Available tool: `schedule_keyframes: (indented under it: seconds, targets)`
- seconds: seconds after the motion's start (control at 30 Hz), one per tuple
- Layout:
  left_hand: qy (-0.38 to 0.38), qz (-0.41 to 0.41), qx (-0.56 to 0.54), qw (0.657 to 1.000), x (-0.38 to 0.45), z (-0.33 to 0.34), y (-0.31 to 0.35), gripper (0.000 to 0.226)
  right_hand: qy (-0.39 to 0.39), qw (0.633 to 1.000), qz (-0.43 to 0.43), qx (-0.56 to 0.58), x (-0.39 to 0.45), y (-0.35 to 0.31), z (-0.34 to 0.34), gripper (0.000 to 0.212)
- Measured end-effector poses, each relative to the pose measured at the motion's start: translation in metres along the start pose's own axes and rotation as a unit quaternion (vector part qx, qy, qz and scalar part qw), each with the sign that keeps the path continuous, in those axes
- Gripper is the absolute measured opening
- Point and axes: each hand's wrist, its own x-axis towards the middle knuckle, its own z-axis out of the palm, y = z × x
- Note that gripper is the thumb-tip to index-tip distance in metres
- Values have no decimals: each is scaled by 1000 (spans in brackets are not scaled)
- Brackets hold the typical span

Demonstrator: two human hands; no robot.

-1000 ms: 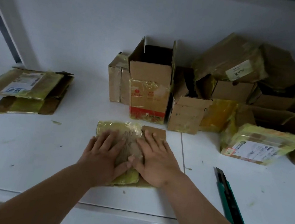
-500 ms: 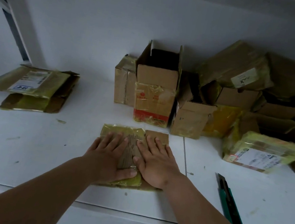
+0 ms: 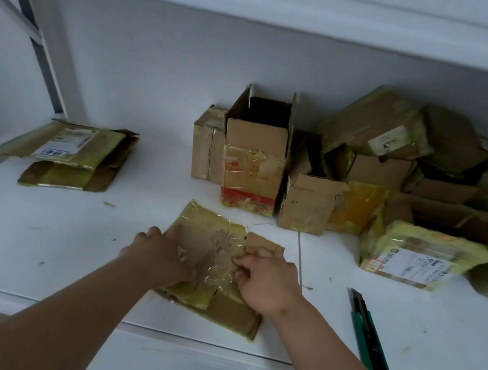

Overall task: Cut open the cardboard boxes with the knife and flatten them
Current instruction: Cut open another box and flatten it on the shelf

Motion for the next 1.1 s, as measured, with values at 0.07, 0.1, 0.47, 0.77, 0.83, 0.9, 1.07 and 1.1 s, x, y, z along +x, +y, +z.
schedule_keyframes:
  seconds: [0.07,0.1,0.47,0.77,0.83,0.9,1.07,1.1]
  targets:
    - [8,-5,-49,999,-6,-3,2,79,6,1000,-11,-20,-2,-2,-1,39]
    - [18,0,-68,998,-9,-4,3,73,16,1000,-16,-22,-4,-3,-2,38]
    - [162,115,-135,971,-29,-19,-31,54,-40,956,59,285,-8,12,-21,54]
    - [332,29,-192,923,-32,-35,-75,68,-59,900,-20,431,-4,-35,-14,11]
    - [304,-56,-296,904,-32,-40,-87,85,-40,885,-29,462,4,-51,-11,12]
    - [215,-60,-484,846,-34,-47,-97,101,-11,872,-29,489,14,-70,-7,13]
    - [96,-59,-604,789,-23,-66,-138,114,42,856,-22,514,48,-117,10,7]
    - [70,-57,-596,798,-20,-71,-147,113,56,849,-21,525,57,-128,11,7]
